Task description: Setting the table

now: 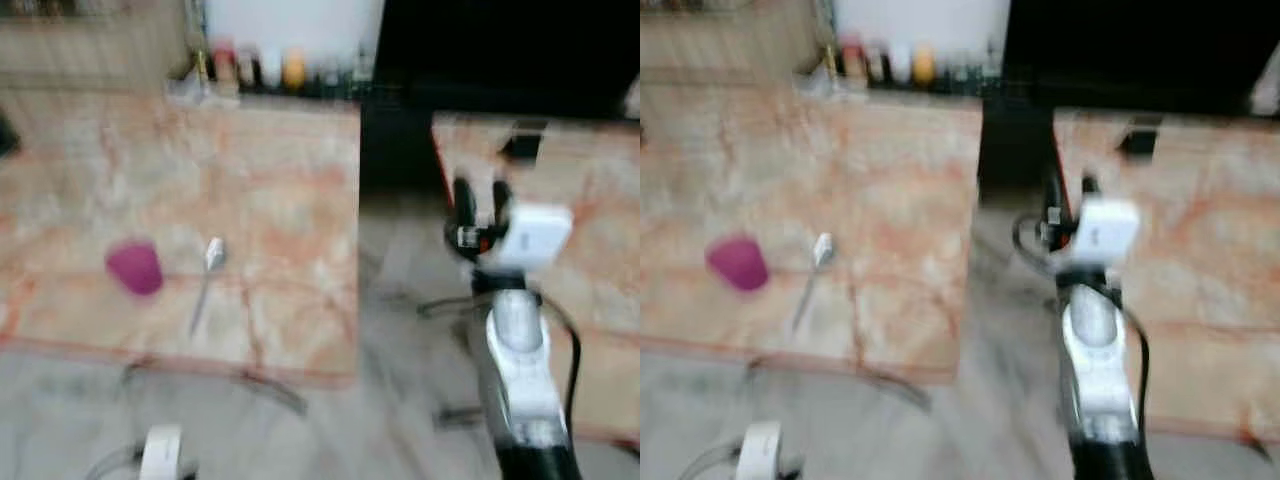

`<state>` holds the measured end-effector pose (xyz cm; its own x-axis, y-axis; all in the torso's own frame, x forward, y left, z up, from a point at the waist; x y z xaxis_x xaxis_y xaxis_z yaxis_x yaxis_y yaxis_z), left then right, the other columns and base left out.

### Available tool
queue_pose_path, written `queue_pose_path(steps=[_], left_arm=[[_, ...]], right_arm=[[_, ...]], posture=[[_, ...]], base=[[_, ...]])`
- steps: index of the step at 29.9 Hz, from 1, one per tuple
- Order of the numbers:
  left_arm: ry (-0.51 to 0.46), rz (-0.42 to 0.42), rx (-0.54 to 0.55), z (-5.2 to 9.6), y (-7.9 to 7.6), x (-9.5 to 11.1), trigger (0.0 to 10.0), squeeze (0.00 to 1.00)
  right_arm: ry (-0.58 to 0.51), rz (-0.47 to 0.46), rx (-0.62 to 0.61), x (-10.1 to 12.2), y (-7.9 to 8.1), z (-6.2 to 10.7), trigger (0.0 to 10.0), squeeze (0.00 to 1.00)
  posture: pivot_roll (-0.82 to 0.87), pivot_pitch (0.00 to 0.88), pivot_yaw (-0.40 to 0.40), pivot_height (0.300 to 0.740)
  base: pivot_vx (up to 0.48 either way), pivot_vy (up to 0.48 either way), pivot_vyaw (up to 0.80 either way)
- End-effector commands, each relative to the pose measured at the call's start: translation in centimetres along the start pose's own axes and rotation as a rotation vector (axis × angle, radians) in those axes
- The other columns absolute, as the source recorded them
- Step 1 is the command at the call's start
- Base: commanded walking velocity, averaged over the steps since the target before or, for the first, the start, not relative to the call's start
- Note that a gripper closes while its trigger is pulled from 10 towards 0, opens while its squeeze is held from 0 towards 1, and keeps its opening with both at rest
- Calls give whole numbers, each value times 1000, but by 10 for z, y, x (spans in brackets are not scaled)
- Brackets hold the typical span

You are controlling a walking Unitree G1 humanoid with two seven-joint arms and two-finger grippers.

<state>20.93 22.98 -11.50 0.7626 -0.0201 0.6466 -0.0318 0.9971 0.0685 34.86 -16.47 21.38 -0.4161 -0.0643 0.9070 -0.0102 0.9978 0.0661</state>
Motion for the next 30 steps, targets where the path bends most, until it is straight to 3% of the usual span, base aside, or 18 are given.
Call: queue_pose_path(steps=[1, 26, 30], left_arm=[[25, 1, 19, 3, 8, -8, 10000, 0], [22, 1, 19, 2, 7, -7, 10000, 0], [12, 0, 18, 2, 7, -5, 10000, 0]], right_arm=[[-13, -25, 26, 4, 10, -2, 10000, 0], [-4, -38, 33, 2, 14, -1, 10000, 0], [2, -40, 33, 0, 14, 0, 10000, 0]], posture=[[44, 0, -18, 740], [47, 0, -17, 740], [48, 0, -17, 740]], base=[[0, 480, 0], [0, 480, 0], [0, 62, 0]])
Point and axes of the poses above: a point about 5 cm out from each wrist's last joint towards the gripper, its own z axis pointing back from the gripper into the wrist, its own x axis along the axis of the wrist's last joint, y = z × x, the point moved 5 cm from there along -z, pointing out of the wrist towards the gripper, and after that the axes turned 5 degrees about -z, right-handed, at the moved point
